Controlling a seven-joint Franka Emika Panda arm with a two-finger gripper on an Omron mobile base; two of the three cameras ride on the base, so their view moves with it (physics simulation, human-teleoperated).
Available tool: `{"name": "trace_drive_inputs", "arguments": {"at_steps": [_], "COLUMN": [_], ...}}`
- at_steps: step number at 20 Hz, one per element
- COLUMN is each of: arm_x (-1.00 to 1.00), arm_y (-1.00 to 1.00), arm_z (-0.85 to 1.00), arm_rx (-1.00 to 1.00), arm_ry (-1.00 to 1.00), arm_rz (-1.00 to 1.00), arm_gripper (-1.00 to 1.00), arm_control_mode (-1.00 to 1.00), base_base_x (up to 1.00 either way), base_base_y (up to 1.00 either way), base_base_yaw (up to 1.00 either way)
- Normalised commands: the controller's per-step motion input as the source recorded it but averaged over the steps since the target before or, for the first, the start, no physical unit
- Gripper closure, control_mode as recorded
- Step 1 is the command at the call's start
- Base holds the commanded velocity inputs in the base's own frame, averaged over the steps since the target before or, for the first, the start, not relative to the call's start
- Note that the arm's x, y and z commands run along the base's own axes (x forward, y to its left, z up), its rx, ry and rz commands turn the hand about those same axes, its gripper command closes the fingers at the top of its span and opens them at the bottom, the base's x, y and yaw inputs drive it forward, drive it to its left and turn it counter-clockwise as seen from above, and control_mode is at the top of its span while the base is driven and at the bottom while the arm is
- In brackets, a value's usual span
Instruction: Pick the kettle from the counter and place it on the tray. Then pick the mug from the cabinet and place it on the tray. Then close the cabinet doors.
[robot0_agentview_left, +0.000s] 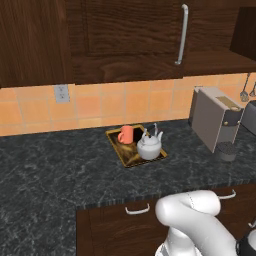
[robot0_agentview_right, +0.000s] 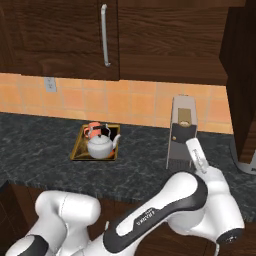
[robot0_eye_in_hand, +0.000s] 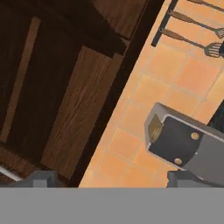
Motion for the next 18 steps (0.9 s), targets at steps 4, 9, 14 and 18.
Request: {"name": "trace_drive_inputs", "arguments": {"at_steps": [4, 9, 14, 18], "arm_x": [0.00, 0.00, -0.01, -0.05], "arm_y": [-0.11, -0.08, 0.00, -0.06], "arm_z": [0.02, 0.04, 0.60, 0.16], "arm_rx": [0.33, 0.32, 0.21, 0.16], "arm_ry": [-0.17, -0.13, 0.00, 0.01], "arm_rz": [0.28, 0.27, 0.09, 0.00], "arm_gripper": [-1.00, -1.00, -1.00, -1.00], "arm_control_mode": [-1.00, -1.00, -1.00, -1.00], "base_base_x": [0.00, 0.00, 0.00, 0.00], "base_base_y": [0.00, 0.00, 0.00, 0.00], "base_base_yaw": [0.00, 0.00, 0.00, 0.00]}}
